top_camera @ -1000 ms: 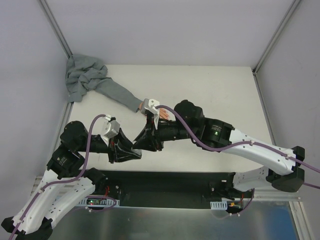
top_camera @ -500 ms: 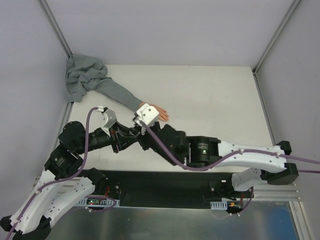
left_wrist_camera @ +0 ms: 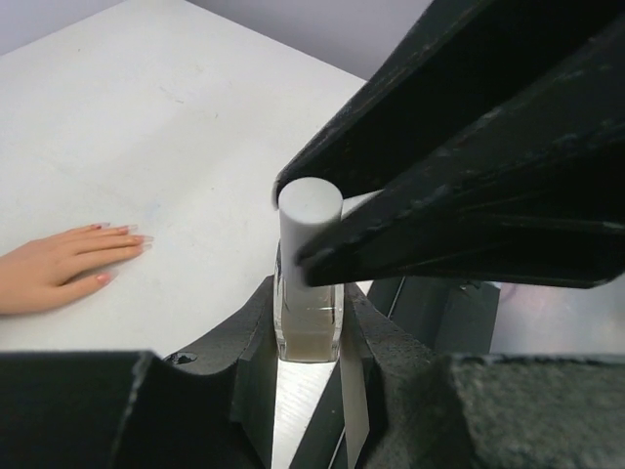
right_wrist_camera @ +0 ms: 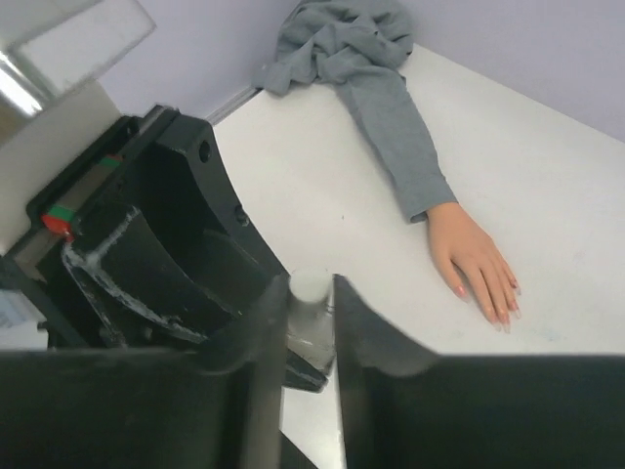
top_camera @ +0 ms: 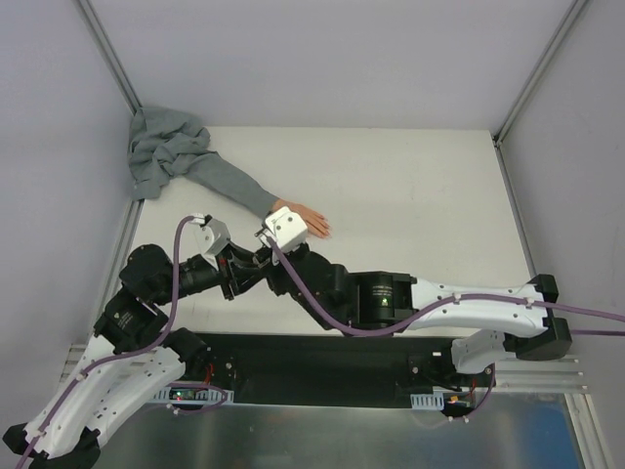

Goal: Paint the nails

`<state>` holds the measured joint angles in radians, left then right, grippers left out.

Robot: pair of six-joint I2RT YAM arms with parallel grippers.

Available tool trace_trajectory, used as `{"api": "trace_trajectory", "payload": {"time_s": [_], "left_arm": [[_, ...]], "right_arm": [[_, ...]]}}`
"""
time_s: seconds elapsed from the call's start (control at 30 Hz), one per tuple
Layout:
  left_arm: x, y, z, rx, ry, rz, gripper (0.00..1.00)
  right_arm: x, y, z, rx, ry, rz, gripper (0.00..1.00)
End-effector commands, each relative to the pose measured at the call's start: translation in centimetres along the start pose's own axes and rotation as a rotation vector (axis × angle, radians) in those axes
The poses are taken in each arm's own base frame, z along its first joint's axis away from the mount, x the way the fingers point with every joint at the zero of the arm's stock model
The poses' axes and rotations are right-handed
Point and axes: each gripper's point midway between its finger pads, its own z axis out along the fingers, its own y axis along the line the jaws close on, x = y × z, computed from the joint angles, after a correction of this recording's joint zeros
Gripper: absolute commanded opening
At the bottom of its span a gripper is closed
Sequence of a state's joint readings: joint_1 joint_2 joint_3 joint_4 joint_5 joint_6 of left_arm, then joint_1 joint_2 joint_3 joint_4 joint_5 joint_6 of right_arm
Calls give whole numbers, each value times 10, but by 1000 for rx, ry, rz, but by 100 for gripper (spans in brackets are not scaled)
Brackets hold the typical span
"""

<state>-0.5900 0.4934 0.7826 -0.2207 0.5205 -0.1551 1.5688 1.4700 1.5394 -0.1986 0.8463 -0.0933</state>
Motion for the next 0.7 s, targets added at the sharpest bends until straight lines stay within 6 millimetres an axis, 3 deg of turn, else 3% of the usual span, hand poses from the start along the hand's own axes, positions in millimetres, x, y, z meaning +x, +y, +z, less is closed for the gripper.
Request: {"api": "trace_trajectory", "payload": {"time_s": [0.0,0.03,0.13,0.4,0.67], "left_arm": [[-15,-6,-8,21,-92,57,0],[-14,-11,-10,46,-88,58,0],[-8,-22,-12,102,-55,41,0],[-5,-37,-17,180,-37,18,0],[-4,-49,-20,246,-26,25,0]], "right_arm": [[-3,-2,-30,-192,38,-10,39],[-10,-10,-35,-205,29,16,49],[-10,-14,-43,-267,35,41,58],[-14,10,-43,-517,75,49,56],[-15,29,-30,-602,89,68,48]]}}
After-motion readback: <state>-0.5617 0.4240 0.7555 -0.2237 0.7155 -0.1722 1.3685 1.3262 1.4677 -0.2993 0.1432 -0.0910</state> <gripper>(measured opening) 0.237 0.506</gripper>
